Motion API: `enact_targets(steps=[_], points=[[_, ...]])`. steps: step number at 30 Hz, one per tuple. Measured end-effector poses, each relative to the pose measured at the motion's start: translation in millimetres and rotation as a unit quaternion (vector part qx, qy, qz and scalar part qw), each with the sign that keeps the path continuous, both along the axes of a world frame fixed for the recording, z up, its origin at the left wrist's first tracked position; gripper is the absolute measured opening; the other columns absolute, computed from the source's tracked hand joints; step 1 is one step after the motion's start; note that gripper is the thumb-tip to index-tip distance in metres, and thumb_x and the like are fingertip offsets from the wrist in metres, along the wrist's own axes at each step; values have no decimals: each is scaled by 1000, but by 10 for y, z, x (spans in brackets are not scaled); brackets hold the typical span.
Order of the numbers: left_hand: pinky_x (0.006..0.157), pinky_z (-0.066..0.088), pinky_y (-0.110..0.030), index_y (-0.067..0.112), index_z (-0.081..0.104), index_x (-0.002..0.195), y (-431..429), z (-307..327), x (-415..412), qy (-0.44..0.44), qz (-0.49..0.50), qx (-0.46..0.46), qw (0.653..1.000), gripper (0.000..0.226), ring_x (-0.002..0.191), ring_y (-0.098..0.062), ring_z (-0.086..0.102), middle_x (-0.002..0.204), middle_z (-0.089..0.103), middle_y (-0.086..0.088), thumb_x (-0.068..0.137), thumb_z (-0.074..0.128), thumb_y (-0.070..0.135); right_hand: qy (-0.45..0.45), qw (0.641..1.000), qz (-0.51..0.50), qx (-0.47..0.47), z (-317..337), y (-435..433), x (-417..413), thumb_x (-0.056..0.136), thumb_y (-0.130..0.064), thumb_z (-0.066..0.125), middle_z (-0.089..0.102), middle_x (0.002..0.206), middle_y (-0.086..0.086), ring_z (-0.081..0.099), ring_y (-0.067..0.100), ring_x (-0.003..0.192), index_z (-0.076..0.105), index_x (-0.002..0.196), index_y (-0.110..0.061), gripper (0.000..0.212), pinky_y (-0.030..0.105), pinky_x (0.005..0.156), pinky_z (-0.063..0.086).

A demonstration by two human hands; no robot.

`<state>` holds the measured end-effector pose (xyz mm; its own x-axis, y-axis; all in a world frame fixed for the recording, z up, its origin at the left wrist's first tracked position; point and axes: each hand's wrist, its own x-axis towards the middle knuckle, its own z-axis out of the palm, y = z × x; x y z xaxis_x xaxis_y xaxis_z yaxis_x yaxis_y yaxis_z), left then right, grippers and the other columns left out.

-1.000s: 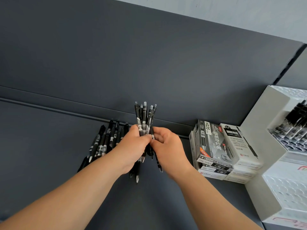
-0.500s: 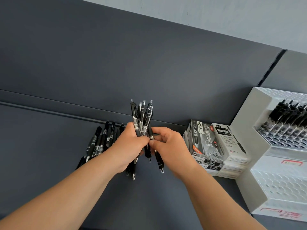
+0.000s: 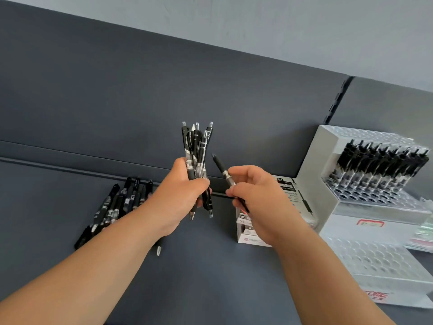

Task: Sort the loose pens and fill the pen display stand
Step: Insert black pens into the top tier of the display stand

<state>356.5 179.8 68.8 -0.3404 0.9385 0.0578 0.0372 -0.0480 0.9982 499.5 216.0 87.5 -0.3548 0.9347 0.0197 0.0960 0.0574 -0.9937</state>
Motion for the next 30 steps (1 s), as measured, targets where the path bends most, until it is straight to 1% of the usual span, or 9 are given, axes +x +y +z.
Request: enact_targets(steps=[4, 5, 8, 10, 14, 18, 21, 26, 30], points=[[65, 42, -36, 14, 47, 109, 79, 79, 316, -13, -3, 10, 1000, 23, 77, -20, 50, 85, 51, -4, 89, 54, 5, 21, 1000, -10, -7, 50, 76, 350, 82, 9, 59, 67, 98, 5, 65, 17, 84, 64, 97, -18, 31, 34, 87, 54], [64, 42, -35, 14, 47, 110, 95, 96, 400, -15, -4, 11, 1000, 24, 78, -20, 49, 86, 51, -5, 89, 54, 5, 24, 999, -21, 2, 56, 96, 443, 81, 9, 61, 68, 96, 8, 67, 18, 83, 65, 94, -16, 29, 33, 86, 55], [64, 42, -34, 14, 47, 112, 140, 132, 637, -20, -7, 14, 1000, 25, 80, -20, 49, 90, 50, -7, 90, 53, 5, 25, 998, -53, 35, 80, 153, 716, 82, 7, 61, 68, 75, 6, 65, 15, 70, 64, 85, -13, 21, 24, 67, 55], [65, 44, -36, 16, 48, 112, 169, 154, 792, -19, -4, 10, 1000, 25, 82, -21, 50, 92, 51, -7, 90, 54, 5, 6, 996, -67, 63, 92, 194, 898, 82, 3, 62, 67, 67, 3, 62, 16, 65, 65, 84, -14, 17, 28, 65, 53], [77, 50, -47, 17, 48, 112, 200, 195, 1106, -11, 1, 3, 1000, 25, 87, -25, 54, 97, 54, -10, 90, 54, 6, -5, 996, -47, 79, 134, 247, 1212, 79, 1, 66, 68, 82, -3, 63, 11, 73, 68, 88, -20, 24, 26, 74, 55], [68, 45, -40, 15, 47, 114, 202, 224, 1414, 10, 12, 6, 1000, 26, 80, -24, 53, 95, 56, -10, 90, 54, 6, 33, 996, -22, 81, 192, 267, 1520, 78, 4, 67, 67, 88, -1, 65, 12, 77, 66, 91, -21, 28, 25, 77, 56], [70, 49, -42, 18, 48, 112, 190, 251, 1631, 20, 21, 7, 1000, 25, 83, -26, 57, 98, 60, -11, 90, 55, 7, 84, 992, -14, 92, 244, 282, 1755, 84, 5, 61, 66, 90, 3, 67, 11, 70, 62, 97, -15, 23, 25, 71, 58], [68, 47, -42, 21, 49, 112, 197, 310, 1961, 42, 16, 16, 999, 24, 83, -26, 57, 111, 61, -19, 91, 55, 12, 133, 982, -41, 128, 357, 375, 2132, 87, -8, 64, 66, 70, 1, 65, 14, 65, 58, 98, -13, 13, 30, 67, 58], [56, 42, -29, 19, 48, 110, 236, 399, 2231, 52, 10, 23, 998, 21, 73, -20, 50, 109, 58, -24, 92, 55, 13, 145, 972, -79, 169, 504, 521, 2442, 89, -13, 63, 67, 75, 2, 65, 15, 67, 62, 90, -12, 1, 28, 67, 57]])
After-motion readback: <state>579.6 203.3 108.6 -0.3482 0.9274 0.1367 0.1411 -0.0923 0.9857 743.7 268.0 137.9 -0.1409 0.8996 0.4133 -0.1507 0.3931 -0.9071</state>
